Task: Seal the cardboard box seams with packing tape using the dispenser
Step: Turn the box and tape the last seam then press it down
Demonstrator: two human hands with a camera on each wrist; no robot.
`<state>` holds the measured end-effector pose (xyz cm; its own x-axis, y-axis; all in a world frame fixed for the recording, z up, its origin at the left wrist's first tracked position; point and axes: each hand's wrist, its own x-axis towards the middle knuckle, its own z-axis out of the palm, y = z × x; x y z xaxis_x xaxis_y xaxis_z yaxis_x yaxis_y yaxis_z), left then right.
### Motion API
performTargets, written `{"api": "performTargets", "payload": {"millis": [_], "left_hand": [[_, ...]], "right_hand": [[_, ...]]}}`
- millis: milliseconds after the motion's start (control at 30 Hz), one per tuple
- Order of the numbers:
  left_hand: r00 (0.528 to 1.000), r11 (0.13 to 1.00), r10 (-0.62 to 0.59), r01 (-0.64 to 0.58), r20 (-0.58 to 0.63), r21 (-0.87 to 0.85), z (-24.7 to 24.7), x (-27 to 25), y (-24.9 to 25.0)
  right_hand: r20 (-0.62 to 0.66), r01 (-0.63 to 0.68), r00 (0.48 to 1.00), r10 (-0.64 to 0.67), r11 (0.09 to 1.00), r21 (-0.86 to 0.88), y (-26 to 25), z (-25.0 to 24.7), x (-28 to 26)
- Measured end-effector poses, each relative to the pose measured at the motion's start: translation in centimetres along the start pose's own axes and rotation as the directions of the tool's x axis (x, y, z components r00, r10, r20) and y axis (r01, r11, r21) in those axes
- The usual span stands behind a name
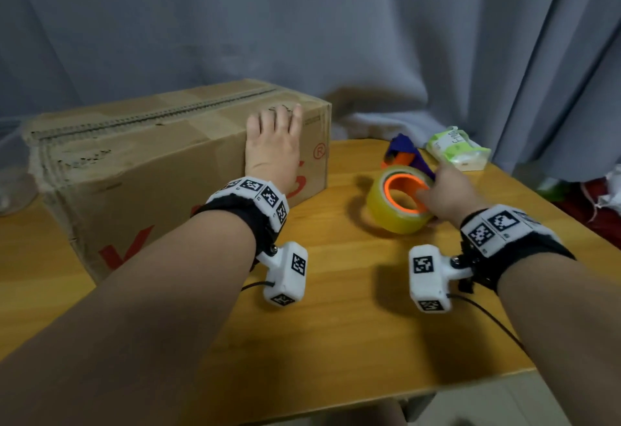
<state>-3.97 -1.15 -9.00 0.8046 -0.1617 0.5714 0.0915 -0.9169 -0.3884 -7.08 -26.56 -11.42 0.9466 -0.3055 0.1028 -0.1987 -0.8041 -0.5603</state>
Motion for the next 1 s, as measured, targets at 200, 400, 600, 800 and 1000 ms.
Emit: {"api": "performTargets", "payload": {"millis": [200, 400, 600, 800, 1000], "left_hand": [[0.991, 0.975, 0.087, -0.063, 0.101, -0.213, -2.7, 0.1, -2.8], [0.961, 0.936, 0.176, -0.097, 0.212, -0.339, -5.2, -1.7, -11.2], [0.940, 0.840, 0.170, 0.018, 0.295, -0.543, -4.7, -6.6, -20.8], [0.927, 0.753, 0.291, -0.069, 0.237, -0.655, -4.2, -10.5, -25.4], [0.859, 0.886, 0.441, -0.369, 0.261, -0.281, -3.4, -10.9, -28.1]], "right_hand": [[-0.048, 0.127, 0.992, -0.118, 0.890, 0.438, -6.3, 2.6, -3.3], [-0.088, 0.172, 0.984, -0.153, 0.712, 0.681, -13.1, 3.1, -6.4], [-0.058, 0.211, 0.966, -0.250, 0.645, 0.735, -19.1, 4.6, -10.5], [0.013, 0.141, 0.962, -0.274, 0.534, 0.834, -21.9, 6.5, -13.8], [0.016, 0.151, 0.956, -0.294, 0.536, 0.830, -21.4, 6.1, -14.1]]}}
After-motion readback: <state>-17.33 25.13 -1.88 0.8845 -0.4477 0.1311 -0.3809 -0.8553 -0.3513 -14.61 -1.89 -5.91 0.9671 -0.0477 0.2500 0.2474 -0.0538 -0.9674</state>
